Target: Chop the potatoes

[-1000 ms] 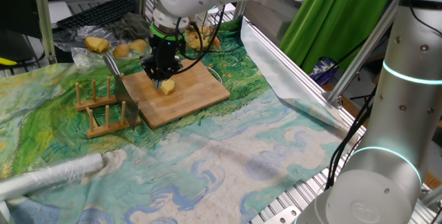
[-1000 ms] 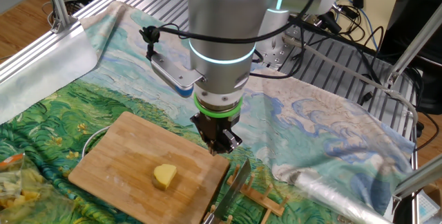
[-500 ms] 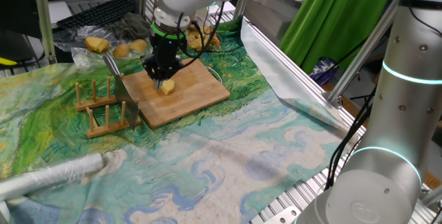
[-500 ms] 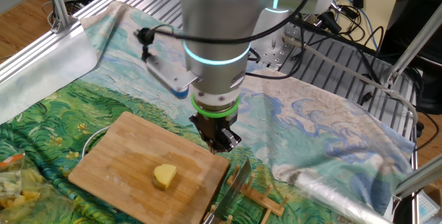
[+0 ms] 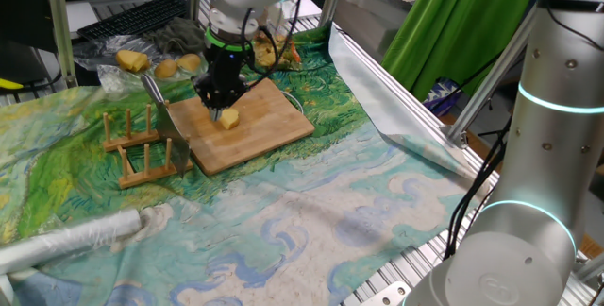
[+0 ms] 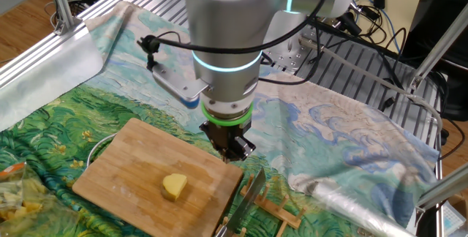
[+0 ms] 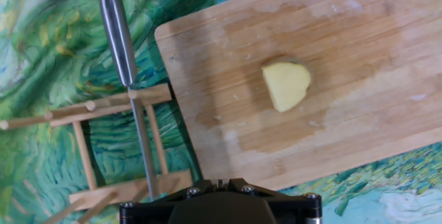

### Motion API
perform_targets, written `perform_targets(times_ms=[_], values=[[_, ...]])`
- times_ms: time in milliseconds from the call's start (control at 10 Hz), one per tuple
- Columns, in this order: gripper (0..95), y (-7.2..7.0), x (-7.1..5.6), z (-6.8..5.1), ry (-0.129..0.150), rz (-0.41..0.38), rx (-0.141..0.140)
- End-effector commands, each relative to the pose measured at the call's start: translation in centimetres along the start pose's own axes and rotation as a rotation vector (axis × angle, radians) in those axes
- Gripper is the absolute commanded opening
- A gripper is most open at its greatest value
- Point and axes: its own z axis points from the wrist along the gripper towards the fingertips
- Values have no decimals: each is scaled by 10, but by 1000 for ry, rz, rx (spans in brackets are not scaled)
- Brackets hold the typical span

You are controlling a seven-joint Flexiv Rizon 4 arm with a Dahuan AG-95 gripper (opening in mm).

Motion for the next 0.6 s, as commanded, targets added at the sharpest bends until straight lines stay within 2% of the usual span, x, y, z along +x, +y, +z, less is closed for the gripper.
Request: perform_targets(times_ms=[100,200,400,600], values=[[190,1,-3,1,7,-11,-1],[380,1,-3,1,5,-7,2],[380,1,-3,1,8,-5,1],[380,14,-8,11,-14,4,-8]])
